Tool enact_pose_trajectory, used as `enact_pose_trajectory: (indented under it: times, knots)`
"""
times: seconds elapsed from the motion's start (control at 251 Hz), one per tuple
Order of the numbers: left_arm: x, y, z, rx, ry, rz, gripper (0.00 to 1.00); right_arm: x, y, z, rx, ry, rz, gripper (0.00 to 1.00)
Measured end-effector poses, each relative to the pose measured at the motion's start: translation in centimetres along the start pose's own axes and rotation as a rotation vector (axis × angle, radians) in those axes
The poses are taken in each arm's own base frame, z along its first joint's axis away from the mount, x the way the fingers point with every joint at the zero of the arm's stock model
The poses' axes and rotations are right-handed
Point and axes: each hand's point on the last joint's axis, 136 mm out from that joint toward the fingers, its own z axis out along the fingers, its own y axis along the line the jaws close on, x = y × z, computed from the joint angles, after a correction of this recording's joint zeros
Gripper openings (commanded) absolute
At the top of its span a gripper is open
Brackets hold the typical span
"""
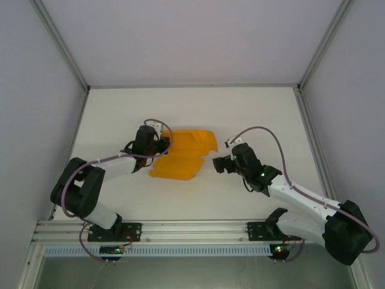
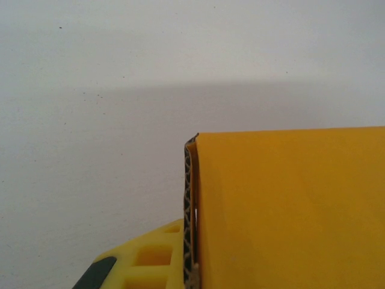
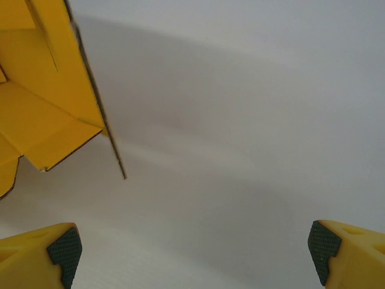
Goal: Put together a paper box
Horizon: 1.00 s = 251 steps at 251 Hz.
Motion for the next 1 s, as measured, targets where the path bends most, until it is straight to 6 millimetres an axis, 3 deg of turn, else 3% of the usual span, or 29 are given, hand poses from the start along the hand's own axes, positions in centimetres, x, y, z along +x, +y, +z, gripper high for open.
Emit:
enact_pose_trajectory:
  times: [0.347,0.67,1.002]
  knots:
    - [0.6,-0.5,0.0,0.031,0.03,0.01,0.0,0.5,0.2,3.8,-0.034,0.036,0.078,0.99]
    - [0.7,-0.7,0.0,0.042,0.037,0.024,0.0,-3.1,2.3,5.6,-0.123,-0.005,0.092,0.99]
    - [1.0,-0.9,0.4,0.058,0.056,-0.004,0.0,-3.7,4.0,9.1,-0.102,0.023,0.009,0.99]
